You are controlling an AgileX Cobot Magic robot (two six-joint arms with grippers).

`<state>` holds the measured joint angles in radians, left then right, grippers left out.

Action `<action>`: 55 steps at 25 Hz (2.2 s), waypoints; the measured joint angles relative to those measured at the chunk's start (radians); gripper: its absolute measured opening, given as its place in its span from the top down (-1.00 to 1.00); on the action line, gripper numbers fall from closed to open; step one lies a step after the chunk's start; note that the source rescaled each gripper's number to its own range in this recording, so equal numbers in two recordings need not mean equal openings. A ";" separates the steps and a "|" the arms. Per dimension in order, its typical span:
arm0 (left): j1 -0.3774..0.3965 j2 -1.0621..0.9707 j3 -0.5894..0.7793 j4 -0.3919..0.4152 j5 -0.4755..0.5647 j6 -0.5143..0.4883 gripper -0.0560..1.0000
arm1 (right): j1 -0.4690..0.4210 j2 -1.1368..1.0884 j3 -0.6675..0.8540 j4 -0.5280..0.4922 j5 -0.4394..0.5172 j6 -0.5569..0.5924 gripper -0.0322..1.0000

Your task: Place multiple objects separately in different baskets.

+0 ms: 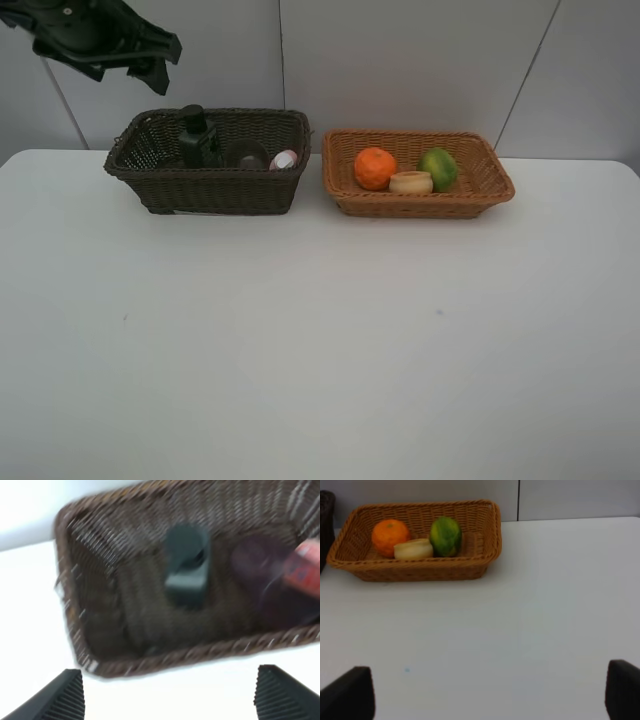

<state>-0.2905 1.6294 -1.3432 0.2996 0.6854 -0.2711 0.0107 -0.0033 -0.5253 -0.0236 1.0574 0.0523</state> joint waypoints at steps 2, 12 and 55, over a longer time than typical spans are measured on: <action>0.035 -0.092 0.097 -0.013 -0.014 0.000 -0.79 | 0.000 0.000 0.000 0.000 0.000 0.000 -1.00; 0.079 -0.606 0.406 -0.056 0.070 0.020 -0.95 | 0.000 0.000 0.000 0.000 0.000 0.000 -1.00; 0.078 -1.635 0.836 -0.230 0.381 0.176 -0.95 | 0.000 0.000 0.000 0.000 0.000 0.000 -1.00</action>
<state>-0.2129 -0.0060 -0.5071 0.0698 1.0661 -0.0954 0.0107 -0.0033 -0.5253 -0.0236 1.0574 0.0523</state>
